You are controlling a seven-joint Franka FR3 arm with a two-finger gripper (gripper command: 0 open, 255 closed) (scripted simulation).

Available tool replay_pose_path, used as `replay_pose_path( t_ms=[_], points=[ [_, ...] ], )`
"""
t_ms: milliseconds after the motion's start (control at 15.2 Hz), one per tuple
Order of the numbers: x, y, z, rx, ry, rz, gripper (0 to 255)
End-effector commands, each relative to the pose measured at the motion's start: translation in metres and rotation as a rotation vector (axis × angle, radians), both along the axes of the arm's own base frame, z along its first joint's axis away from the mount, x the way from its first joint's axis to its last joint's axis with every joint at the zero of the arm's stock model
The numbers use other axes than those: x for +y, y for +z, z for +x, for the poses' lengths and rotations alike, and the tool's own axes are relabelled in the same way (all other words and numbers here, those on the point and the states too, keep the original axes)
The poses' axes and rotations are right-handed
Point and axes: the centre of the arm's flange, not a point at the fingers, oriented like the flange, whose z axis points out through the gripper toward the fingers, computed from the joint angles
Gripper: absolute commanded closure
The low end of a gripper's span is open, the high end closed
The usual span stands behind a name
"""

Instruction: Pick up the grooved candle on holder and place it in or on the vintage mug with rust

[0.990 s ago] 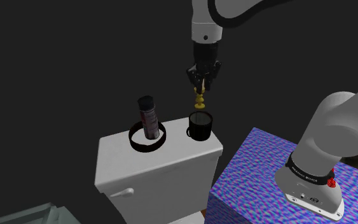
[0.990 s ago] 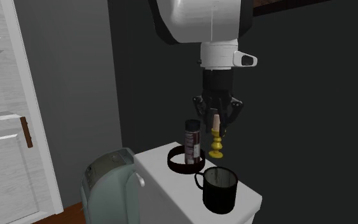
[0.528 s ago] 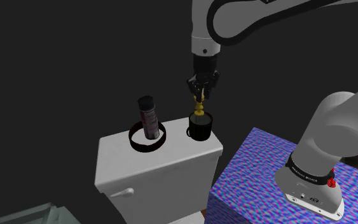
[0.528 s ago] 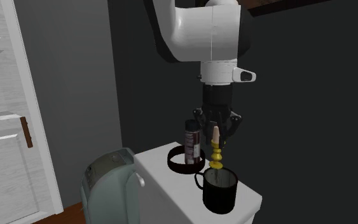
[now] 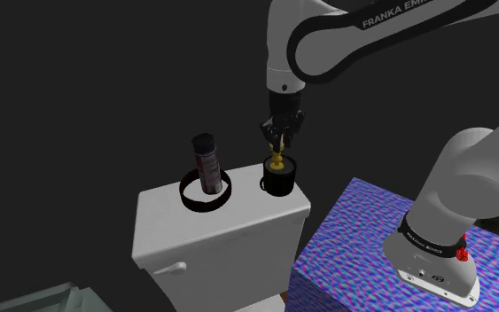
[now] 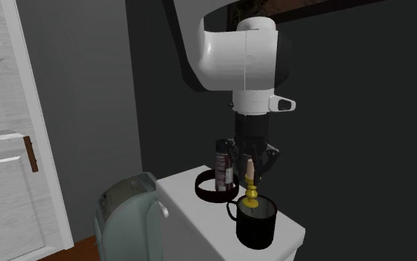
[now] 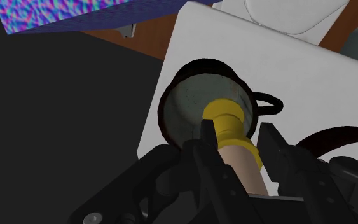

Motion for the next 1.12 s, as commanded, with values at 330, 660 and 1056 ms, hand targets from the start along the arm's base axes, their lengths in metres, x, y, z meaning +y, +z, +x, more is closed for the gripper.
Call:
replay_pose_path(
  t_ms=[330,660,1056],
  points=[
    [0.000,0.000,0.000,0.000,0.000,0.000,0],
    [0.000,0.000,0.000,0.000,0.000,0.000,0],
    [0.001,0.050,0.000,0.000,0.000,0.000,0]
  ],
)
